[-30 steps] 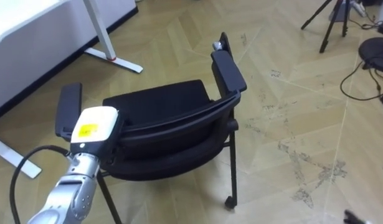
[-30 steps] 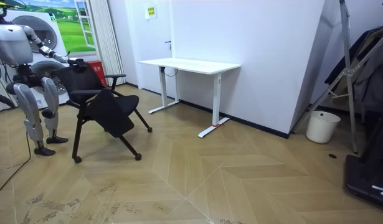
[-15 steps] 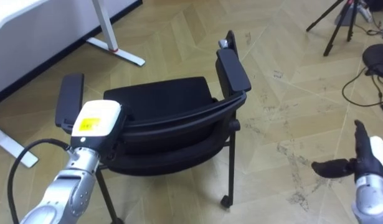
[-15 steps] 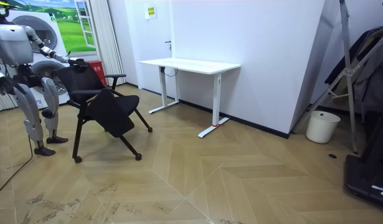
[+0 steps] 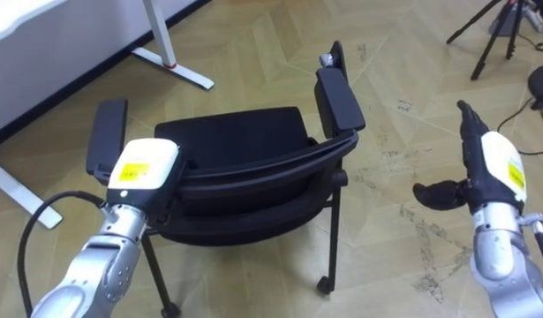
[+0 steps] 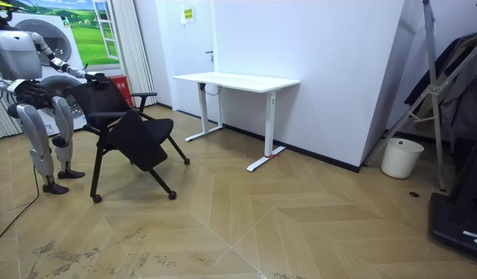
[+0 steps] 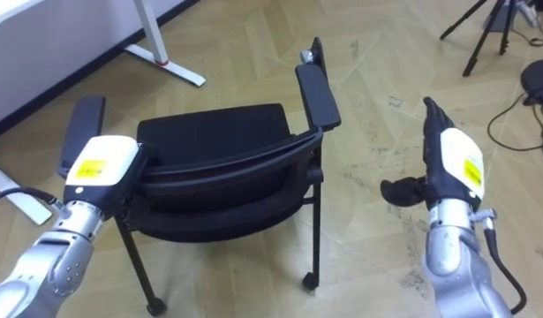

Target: Push chair

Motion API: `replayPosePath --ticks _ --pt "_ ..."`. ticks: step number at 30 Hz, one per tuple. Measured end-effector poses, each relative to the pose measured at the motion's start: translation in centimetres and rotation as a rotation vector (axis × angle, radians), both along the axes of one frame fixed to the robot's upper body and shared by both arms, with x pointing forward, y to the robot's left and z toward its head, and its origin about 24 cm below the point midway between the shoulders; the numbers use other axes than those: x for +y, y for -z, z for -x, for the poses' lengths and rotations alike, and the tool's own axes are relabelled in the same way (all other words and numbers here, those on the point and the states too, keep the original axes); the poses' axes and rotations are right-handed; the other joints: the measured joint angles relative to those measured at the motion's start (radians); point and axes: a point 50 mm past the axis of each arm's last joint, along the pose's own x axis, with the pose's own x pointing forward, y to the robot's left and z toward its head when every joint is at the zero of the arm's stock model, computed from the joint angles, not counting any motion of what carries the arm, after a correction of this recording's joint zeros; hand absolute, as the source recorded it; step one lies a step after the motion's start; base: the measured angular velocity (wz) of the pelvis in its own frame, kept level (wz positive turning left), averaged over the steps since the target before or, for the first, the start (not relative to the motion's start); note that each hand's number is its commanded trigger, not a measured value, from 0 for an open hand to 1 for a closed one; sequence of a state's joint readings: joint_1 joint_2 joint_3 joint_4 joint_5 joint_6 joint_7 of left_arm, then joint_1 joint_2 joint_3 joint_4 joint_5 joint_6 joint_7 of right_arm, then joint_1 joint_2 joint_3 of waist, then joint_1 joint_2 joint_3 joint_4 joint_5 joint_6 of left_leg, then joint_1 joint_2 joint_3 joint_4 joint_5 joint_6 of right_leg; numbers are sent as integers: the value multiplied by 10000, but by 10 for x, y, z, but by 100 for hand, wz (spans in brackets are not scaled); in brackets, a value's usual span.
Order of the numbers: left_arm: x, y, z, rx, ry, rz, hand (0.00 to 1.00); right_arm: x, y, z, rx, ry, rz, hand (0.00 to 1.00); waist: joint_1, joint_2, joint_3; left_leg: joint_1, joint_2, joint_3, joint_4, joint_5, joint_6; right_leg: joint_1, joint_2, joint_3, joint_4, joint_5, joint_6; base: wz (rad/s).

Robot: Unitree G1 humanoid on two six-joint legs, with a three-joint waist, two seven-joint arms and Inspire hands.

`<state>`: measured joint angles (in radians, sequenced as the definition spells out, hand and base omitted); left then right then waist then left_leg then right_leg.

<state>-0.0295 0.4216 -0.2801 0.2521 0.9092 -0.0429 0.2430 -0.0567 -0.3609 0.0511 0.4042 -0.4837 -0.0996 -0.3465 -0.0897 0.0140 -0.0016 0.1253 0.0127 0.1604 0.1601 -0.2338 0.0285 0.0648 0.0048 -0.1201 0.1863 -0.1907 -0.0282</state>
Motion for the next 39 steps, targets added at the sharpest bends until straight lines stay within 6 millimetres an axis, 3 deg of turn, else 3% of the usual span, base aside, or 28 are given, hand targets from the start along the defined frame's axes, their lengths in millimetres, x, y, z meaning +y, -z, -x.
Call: replayPosePath --ticks 8,16,24,31,35,39 --pt "-1 -2 -1 -112 143 7 100 8 -11 -6 -468 -459 329 0 140 -103 73 23 -2 11 -11 0 0 4 9 47 -1 0 0 -3" --pt "-2 -8 -2 -330 260 -82 100 17 -28 -14 -1001 -1039 650 0 146 -182 93 -144 -5 5 -3 0 0 -143 2 19 16 0 0 0" --pt "0 -10 -4 -299 360 -282 100 29 -46 -18 -1384 -1959 1085 0 158 -316 51 -134 4 -7 3 0 0 -124 1 9 15 0 0 0" --pt "1 -10 -7 -290 418 -386 100 30 -45 -19 -1056 -2280 1431 0 184 -436 95 -86 1 -12 3 0 0 -36 0 18 13 0 0 0" --pt "2 -13 -11 -349 472 -490 100 32 -55 -21 -973 -2993 2145 0 185 -527 150 -129 10 5 33 0 0 -83 -1 -27 47 1 -2 1" --pt "2 -14 -13 -401 499 -528 100 36 -67 -21 -1265 -3409 2460 0 181 -552 147 -191 14 -17 48 0 0 -156 -3 -53 72 12 -19 0"
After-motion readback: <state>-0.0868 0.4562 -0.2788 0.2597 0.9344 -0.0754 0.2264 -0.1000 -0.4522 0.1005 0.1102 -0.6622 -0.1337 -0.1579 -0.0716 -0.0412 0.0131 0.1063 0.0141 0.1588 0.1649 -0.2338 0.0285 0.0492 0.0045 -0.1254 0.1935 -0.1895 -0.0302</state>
